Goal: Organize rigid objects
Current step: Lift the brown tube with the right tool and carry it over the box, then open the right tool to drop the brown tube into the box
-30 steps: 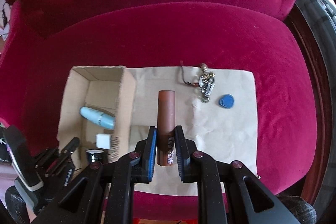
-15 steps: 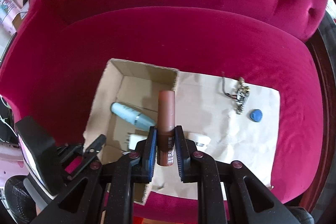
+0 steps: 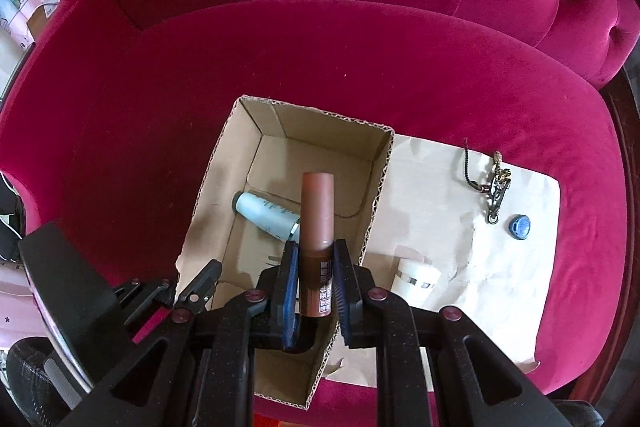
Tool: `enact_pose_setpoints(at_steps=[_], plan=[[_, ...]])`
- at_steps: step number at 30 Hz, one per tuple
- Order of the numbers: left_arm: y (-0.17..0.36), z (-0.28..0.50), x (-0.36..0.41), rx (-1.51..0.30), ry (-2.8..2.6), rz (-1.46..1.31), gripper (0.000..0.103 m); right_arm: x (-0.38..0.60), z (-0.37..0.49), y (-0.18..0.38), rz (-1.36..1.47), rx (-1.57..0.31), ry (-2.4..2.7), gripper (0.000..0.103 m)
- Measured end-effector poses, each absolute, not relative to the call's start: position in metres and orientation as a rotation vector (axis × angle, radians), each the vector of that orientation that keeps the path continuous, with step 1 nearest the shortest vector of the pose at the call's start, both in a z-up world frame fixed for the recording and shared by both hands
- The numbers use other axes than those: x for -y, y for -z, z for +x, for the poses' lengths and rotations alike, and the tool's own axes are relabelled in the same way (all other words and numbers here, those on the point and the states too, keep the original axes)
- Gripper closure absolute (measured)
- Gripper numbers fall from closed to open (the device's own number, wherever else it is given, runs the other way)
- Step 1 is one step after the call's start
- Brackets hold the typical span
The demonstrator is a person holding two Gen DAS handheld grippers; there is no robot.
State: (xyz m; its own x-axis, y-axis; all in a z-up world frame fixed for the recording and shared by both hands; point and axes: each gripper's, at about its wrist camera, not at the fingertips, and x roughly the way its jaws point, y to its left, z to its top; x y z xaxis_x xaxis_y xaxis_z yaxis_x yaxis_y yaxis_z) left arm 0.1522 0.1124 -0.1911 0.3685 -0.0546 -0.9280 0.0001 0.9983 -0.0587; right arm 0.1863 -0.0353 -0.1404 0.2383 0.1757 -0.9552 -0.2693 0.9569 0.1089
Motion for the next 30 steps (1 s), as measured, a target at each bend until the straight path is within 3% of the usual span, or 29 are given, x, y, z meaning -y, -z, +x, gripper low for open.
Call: enact_pose_setpoints(at_steps=[21, 22, 25, 30], plan=[[0.191, 0.152, -0.112, -1.192, 0.036, -0.049, 0.100, 0.026, 0.191, 0.156, -0.085, -1.285, -0.301, 0.085], [0.191, 0.153, -0.112, -1.192, 0.037, -0.048, 0.100, 0.026, 0.191, 0.155, -0.083, -1.284, -0.297, 0.082], [0.191, 0.153, -0.112, -1.192, 0.037, -0.049, 0.100, 0.030, 0.192, 0.152, -0.074, -1.265, -0.280, 0.056], [0.191, 0.152, -0.111, -1.190, 0.036, -0.051, 0.100, 0.034, 0.194, 0.149, -0.052, -1.249, -0.257, 0.031]])
